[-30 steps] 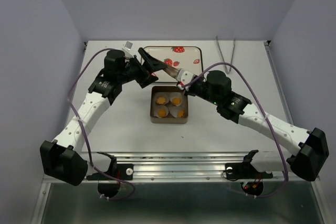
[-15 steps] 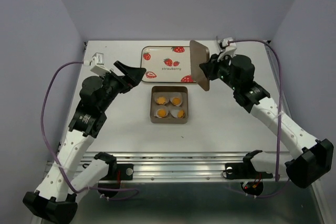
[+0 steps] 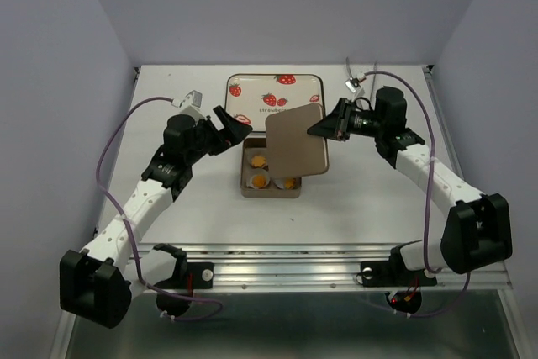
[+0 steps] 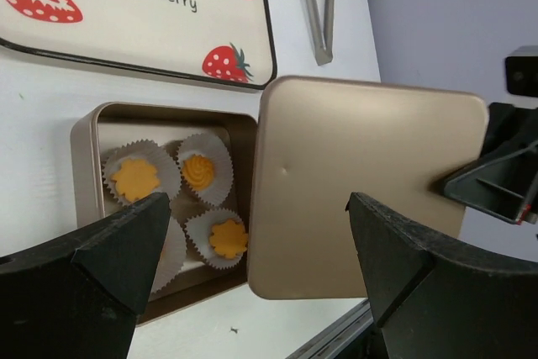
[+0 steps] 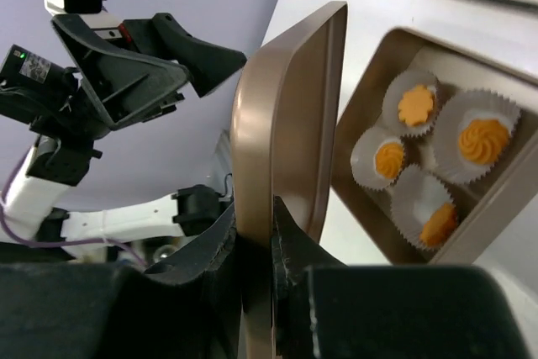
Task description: Pack the cookies
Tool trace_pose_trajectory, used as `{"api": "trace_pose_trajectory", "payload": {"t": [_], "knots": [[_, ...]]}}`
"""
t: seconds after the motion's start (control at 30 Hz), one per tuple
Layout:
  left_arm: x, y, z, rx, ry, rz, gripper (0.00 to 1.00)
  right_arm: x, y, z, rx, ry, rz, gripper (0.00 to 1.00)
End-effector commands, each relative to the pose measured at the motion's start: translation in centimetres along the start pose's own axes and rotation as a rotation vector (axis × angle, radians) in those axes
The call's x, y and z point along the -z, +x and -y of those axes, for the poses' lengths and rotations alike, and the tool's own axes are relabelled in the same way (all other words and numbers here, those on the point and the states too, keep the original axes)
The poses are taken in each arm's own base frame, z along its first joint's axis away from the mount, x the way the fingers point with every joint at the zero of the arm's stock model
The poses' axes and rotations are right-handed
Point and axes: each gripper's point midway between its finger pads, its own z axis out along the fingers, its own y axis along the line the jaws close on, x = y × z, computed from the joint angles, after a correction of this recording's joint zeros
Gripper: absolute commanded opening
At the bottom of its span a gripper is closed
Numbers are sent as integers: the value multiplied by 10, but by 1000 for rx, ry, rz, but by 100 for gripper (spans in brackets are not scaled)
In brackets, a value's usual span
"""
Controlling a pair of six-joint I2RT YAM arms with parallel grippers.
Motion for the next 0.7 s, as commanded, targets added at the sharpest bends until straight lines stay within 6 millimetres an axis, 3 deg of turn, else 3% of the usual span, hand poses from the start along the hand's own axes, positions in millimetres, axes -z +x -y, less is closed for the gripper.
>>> {"api": "trace_pose_trajectory", "payload": {"t": [0.0, 0.43, 0.53, 0.67], "knots": [[-1, -19, 24, -70, 117, 51, 99, 14, 1, -13, -69, -143, -4, 11], [-36, 14, -19, -55, 60, -69, 99, 26, 21, 61, -235, -136, 48, 11], [-43, 19, -29, -56, 36, -88, 99, 26, 27, 74, -278, -145, 46, 11], [-49, 25, -39, -57, 13, -104, 99, 29, 30, 75, -247, -235, 74, 12]]}}
